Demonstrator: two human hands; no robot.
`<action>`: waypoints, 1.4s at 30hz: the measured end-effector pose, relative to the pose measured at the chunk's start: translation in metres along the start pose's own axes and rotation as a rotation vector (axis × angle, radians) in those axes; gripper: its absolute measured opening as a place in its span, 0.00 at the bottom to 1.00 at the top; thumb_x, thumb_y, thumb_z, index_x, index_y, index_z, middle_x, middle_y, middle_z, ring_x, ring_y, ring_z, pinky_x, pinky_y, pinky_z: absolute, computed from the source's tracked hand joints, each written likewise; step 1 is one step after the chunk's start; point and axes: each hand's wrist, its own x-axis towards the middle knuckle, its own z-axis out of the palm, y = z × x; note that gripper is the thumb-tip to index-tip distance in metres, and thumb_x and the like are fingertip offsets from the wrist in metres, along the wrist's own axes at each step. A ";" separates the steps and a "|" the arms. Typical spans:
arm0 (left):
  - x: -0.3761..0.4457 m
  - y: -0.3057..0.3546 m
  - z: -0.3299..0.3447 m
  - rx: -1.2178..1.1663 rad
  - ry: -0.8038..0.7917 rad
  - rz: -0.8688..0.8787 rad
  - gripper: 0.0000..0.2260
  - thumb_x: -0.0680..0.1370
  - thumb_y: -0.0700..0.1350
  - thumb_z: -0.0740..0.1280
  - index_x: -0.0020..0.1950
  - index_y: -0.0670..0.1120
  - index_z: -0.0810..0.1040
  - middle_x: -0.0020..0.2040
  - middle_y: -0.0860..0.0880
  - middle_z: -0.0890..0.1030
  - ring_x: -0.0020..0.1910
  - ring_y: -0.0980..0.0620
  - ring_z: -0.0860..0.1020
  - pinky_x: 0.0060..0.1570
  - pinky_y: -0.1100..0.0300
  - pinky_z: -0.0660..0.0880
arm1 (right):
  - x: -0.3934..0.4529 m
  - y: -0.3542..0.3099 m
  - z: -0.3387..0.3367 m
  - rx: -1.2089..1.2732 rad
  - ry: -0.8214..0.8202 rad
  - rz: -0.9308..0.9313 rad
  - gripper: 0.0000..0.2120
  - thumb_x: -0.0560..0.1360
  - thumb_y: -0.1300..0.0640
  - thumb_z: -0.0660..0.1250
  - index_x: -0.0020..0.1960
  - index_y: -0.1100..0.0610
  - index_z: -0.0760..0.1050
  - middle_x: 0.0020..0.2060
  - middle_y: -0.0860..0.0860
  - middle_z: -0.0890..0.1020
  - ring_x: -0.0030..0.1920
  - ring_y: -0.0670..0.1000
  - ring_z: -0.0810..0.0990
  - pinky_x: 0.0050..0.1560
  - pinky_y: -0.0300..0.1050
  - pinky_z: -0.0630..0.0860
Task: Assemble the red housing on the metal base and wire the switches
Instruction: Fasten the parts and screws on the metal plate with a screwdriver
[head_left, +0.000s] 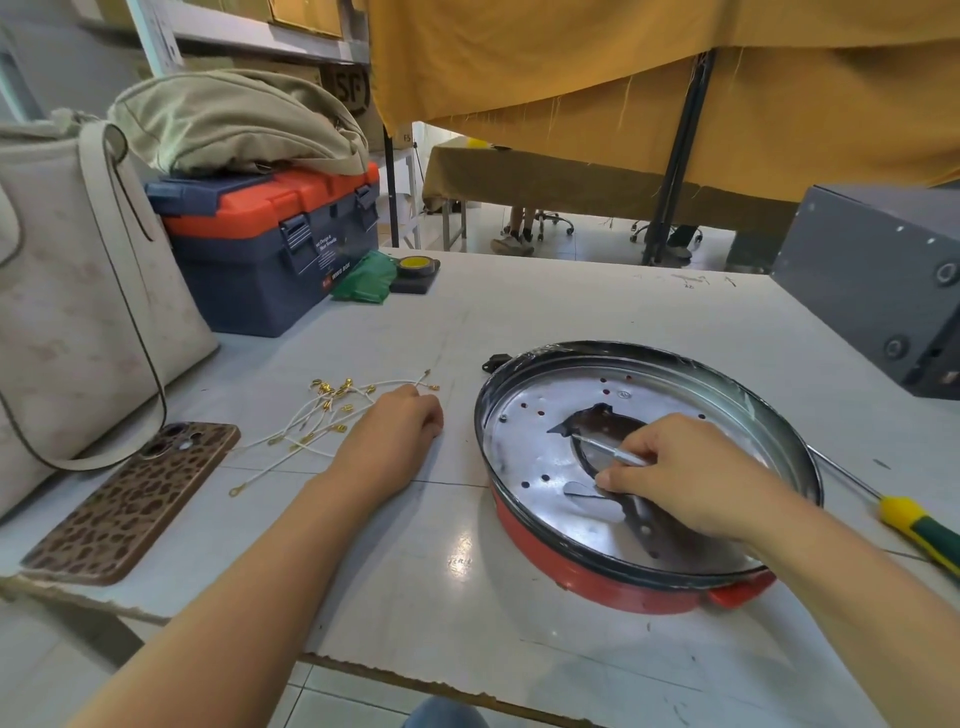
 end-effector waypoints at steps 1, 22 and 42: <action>0.000 -0.001 0.000 -0.002 -0.001 0.002 0.06 0.78 0.41 0.62 0.49 0.43 0.79 0.45 0.48 0.71 0.48 0.46 0.74 0.49 0.54 0.71 | 0.000 -0.001 0.001 -0.004 -0.002 -0.002 0.14 0.72 0.50 0.71 0.32 0.57 0.75 0.30 0.54 0.78 0.30 0.50 0.70 0.31 0.42 0.63; -0.014 0.032 -0.028 -0.727 0.174 -0.042 0.05 0.75 0.37 0.68 0.43 0.47 0.80 0.37 0.52 0.82 0.37 0.57 0.77 0.41 0.64 0.75 | 0.024 0.015 -0.042 -0.234 -0.377 -0.194 0.15 0.70 0.47 0.72 0.26 0.39 0.76 0.35 0.46 0.78 0.33 0.43 0.71 0.38 0.37 0.67; -0.031 0.087 -0.041 -0.542 0.135 0.121 0.07 0.74 0.41 0.70 0.42 0.54 0.82 0.38 0.60 0.83 0.40 0.58 0.79 0.44 0.62 0.75 | 0.020 0.004 -0.014 -0.032 -0.237 -0.089 0.18 0.68 0.52 0.74 0.25 0.54 0.70 0.23 0.46 0.70 0.26 0.46 0.67 0.23 0.34 0.60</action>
